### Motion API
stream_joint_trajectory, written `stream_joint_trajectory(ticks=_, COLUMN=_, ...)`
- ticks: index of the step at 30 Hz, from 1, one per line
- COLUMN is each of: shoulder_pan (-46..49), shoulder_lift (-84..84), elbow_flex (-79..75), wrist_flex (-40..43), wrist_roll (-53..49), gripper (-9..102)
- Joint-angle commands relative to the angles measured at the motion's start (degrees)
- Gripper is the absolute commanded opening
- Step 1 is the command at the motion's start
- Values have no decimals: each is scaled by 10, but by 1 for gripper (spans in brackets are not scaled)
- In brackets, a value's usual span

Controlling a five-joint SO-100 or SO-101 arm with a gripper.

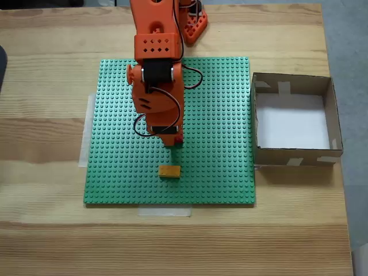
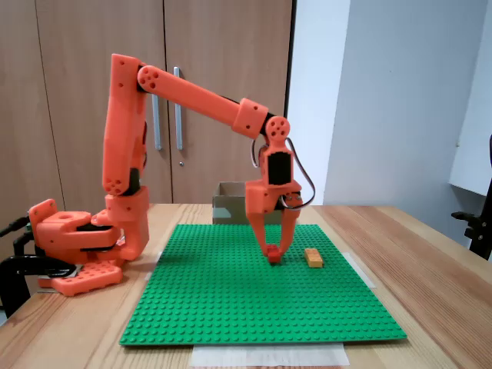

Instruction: Pick the red lego block and put it in the box.

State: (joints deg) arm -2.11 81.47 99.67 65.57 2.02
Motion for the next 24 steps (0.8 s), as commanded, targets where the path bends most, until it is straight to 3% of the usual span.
stream_joint_trajectory(ticks=1, shoulder_pan=4, shoulder_lift=31, elbow_flex=-26, wrist_flex=8, wrist_roll=-6, gripper=-1)
stream_joint_trajectory(ticks=24, shoulder_pan=-5, shoulder_lift=212, elbow_flex=4, wrist_flex=81, wrist_roll=-47, gripper=-1)
